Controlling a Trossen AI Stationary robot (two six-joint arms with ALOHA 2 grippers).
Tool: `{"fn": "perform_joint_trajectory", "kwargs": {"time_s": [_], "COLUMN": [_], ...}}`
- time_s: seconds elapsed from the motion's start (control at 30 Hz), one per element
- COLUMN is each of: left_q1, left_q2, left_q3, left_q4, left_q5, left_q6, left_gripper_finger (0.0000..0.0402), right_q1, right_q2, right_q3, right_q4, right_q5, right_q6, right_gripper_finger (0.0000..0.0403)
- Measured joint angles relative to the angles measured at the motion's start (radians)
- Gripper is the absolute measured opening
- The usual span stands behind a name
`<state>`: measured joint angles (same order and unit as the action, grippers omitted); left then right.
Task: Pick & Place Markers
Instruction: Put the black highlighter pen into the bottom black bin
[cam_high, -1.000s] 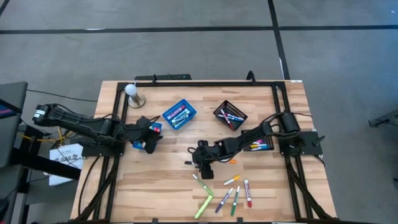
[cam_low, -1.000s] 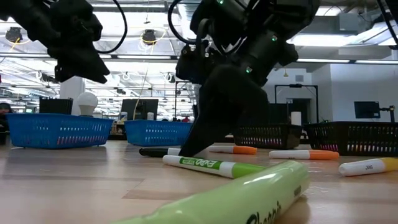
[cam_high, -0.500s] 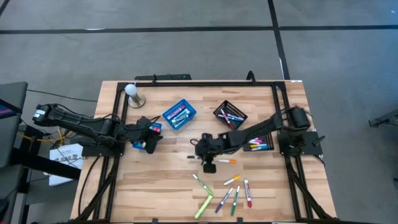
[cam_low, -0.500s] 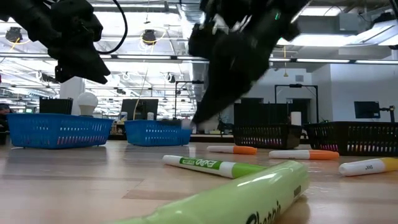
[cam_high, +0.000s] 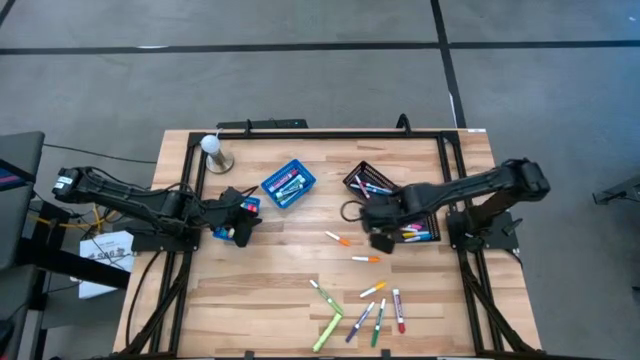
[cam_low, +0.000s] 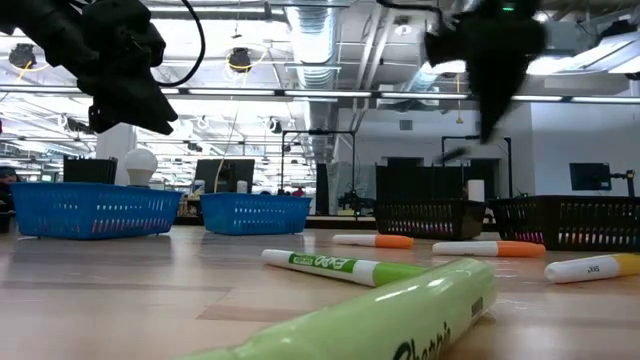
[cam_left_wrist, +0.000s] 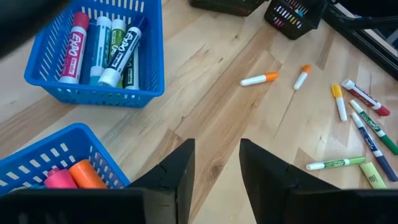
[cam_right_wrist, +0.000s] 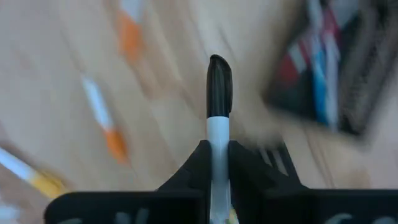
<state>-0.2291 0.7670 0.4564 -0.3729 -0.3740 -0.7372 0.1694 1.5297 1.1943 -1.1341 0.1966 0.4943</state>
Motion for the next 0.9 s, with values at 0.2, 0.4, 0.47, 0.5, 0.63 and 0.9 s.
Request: {"fn": "perform_joint_trajectory", "kwargs": {"time_s": [0.2,0.4,0.47,0.5,0.63,0.9], "left_q1": [0.000,0.000,0.000,0.000,0.000,0.000], "left_q2": [0.000,0.000,0.000,0.000,0.000,0.001], "left_q3": [0.000,0.000,0.000,0.000,0.000,0.000], "left_q4": [0.000,0.000,0.000,0.000,0.000,0.001], "left_q5": [0.000,0.000,0.000,0.000,0.000,0.000], "left_q6": [0.001,0.031,0.031,0.031,0.033,0.031], "left_gripper_finger": [0.0121,0.0121,0.0121,0.0121,0.0121,0.0121], "right_q1": [0.088,0.164,0.177,0.181,0.182,0.181], "right_q2": [-0.097,-0.168,-0.171,-0.170,-0.155,-0.089], "right_q3": [-0.112,-0.279,-0.319,-0.334,-0.371,-0.384], "right_q4": [-0.187,-0.112,-0.086,-0.071,-0.034,0.007], "right_q5": [-0.038,-0.049,-0.054,-0.059,-0.066,0.015], "right_q6": [0.216,0.345,0.366,0.370,0.371,0.372], "right_gripper_finger": [0.0031,0.0046,0.0041,0.0038,0.0034,0.0066]}}
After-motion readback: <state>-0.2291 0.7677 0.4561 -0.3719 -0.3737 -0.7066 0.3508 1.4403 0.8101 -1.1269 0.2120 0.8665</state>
